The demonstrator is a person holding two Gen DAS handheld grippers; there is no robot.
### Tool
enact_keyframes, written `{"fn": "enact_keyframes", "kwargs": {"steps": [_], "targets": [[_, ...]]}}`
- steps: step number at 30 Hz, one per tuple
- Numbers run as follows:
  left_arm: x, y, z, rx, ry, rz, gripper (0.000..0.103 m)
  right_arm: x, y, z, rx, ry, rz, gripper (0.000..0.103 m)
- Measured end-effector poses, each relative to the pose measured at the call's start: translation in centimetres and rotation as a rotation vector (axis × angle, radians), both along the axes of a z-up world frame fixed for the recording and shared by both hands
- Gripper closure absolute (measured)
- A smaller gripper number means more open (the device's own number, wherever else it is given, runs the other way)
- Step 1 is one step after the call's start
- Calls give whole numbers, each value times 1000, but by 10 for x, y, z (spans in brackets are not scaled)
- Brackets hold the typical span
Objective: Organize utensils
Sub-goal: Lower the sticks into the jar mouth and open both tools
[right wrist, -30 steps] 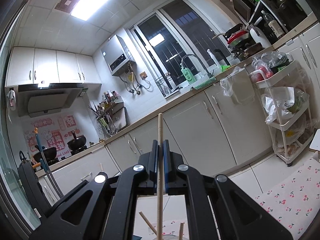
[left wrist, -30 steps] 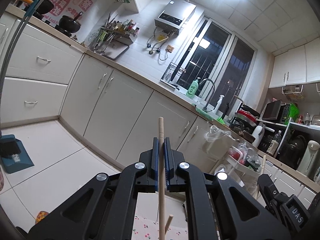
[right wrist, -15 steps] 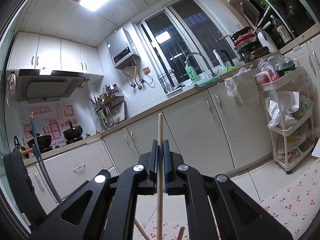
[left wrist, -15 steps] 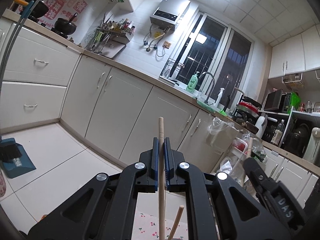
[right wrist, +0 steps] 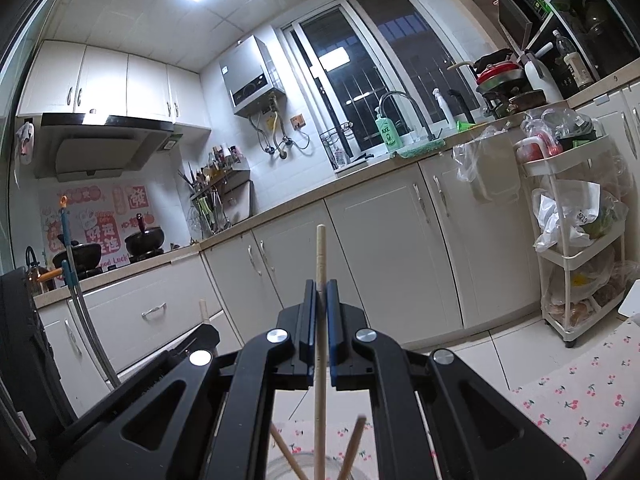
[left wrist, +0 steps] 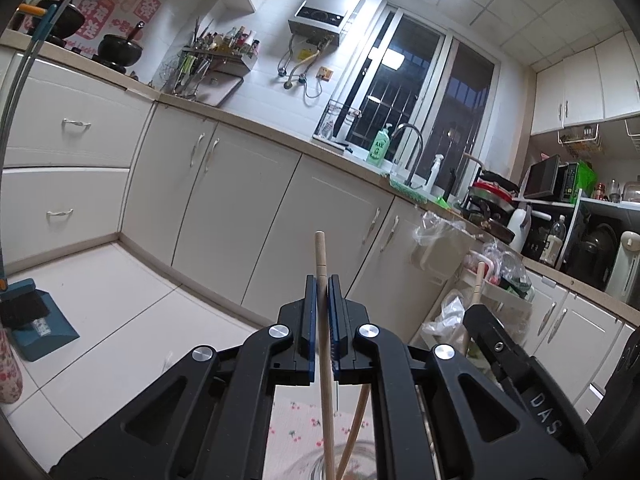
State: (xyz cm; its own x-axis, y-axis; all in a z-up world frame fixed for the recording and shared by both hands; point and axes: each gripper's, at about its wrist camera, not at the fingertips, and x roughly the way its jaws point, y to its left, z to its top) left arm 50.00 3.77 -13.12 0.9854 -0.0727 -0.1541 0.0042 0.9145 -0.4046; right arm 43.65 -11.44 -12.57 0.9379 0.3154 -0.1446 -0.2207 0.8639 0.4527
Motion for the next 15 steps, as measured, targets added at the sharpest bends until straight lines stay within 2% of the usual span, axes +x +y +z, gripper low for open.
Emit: {"fn": "enact_keyframes", "kwargs": {"steps": [12, 13, 15], "targets": [[-26, -1, 6, 35, 73, -82, 98, -30, 8, -8, -89, 92, 67, 96], [-28, 0, 6, 37, 78, -88, 97, -33, 7, -8, -95, 101, 68, 93], [-30, -2, 10, 44, 93, -105, 97, -38, 4, -9, -97, 117, 68, 74]]}}
